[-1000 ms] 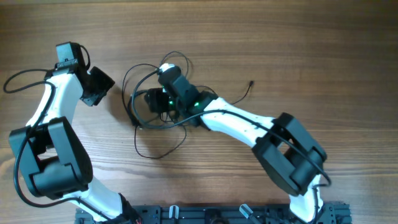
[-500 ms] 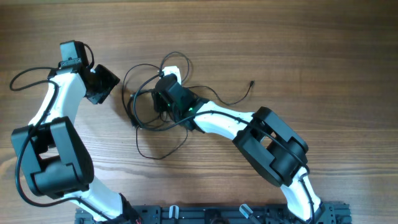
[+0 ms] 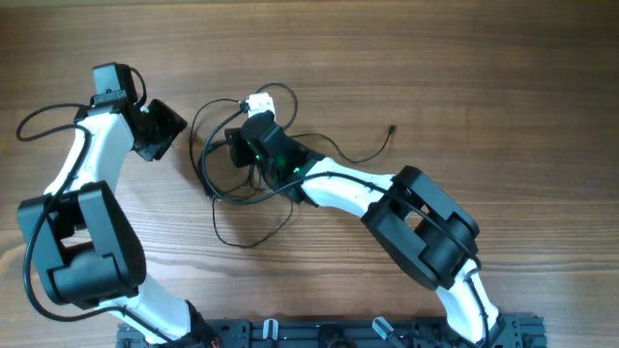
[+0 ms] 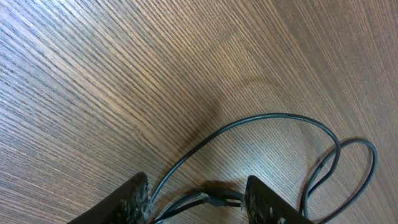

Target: Untangle cables

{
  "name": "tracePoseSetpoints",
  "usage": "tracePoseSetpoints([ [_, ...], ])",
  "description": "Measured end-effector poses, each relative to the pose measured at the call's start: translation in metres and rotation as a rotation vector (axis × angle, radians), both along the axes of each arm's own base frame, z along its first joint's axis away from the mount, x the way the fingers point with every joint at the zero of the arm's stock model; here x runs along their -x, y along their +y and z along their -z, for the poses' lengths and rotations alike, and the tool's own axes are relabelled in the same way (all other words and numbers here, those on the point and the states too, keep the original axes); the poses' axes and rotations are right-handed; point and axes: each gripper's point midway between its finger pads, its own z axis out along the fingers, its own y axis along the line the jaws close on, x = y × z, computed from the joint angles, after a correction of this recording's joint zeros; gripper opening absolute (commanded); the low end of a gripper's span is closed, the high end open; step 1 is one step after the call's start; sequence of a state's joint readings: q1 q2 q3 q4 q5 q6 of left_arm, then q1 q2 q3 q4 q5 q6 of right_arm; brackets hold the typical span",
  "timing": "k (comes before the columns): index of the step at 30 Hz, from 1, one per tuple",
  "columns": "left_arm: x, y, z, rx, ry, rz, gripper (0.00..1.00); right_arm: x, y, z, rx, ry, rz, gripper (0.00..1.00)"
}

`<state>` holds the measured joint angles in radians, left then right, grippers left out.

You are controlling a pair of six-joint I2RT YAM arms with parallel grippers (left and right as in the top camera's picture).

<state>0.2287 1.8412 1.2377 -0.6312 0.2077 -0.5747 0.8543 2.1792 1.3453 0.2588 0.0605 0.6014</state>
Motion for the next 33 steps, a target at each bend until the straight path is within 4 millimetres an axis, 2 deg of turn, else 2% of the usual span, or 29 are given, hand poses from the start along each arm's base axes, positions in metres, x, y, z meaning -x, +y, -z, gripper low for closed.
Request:
tracePoseSetpoints([
  [8,0.0,0.0,0.0,0.0,-0.001,0.0,0.52,0.01,-0.004,0.036,0.06,0.067,-0.016,0.42],
  [12,0.0,0.0,0.0,0.0,-0.001,0.0,0.51,0.01,-0.004,0.037,0.063,0.069,-0.015,0.42],
  [17,0.0,0.0,0.0,0.0,-0.001,0.0,0.52,0.011,-0.005,0.039,0.067,0.073,-0.016,0.34],
  [20,-0.001,0.0,0.0,-0.001,-0.003,0.0,0.51,0.014,-0.005,0.041,0.072,0.09,-0.028,0.34],
  [24,-0.001,0.0,0.0,-0.001,-0.004,0.0,0.51,0.021,0.0,0.043,0.059,0.115,-0.064,0.28],
  [28,-0.002,-0.001,-0.001,0.006,-0.011,0.003,0.51,0.025,0.002,0.044,0.053,0.131,-0.087,0.16],
  [33,-0.004,-0.006,-0.003,0.035,-0.023,0.014,0.51,0.026,0.001,0.045,0.058,0.139,-0.088,0.16],
])
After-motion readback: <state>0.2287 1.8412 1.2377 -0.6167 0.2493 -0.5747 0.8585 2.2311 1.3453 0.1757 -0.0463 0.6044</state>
